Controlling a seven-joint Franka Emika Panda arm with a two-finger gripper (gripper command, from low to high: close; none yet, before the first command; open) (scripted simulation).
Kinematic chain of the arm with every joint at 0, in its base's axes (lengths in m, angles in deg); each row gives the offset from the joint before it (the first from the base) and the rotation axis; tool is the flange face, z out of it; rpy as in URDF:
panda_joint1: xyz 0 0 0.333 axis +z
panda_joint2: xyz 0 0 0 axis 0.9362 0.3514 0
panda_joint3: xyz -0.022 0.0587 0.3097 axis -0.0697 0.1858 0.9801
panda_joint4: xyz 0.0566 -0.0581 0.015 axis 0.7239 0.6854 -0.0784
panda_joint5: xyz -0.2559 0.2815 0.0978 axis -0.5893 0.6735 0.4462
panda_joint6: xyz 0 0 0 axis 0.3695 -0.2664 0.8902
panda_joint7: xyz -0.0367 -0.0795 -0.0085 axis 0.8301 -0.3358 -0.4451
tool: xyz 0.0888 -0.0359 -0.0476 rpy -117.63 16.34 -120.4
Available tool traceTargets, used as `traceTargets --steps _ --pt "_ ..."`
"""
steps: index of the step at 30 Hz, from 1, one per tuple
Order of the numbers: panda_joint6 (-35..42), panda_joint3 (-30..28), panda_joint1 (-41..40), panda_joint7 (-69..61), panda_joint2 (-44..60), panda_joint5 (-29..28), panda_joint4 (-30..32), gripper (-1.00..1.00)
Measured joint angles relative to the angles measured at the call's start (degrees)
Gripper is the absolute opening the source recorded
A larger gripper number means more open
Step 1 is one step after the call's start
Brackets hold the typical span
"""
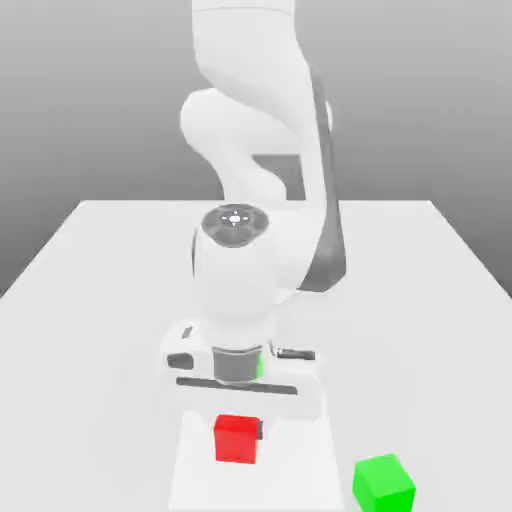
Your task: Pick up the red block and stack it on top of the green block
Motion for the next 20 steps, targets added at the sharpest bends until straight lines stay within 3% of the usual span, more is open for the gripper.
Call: traceTargets --steps 4,12,16,17,20 --pt "6.71 0.02 0.24 0.04 -7.65 -0.09 0.92 -1.0" --pt "17.78 7.67 9.7 0.15 -3.48 -2.37 -14.16 -1.0" --pt "13.1 7.57 11.6 1.57 3.5 -4.61 -16.42 -1.0" --pt "11.45 7.29 11.87 1.96 5.35 -5.16 -16.58 1.0" --pt "11.45 7.29 11.87 1.96 5.35 -5.16 -16.58 1.0"
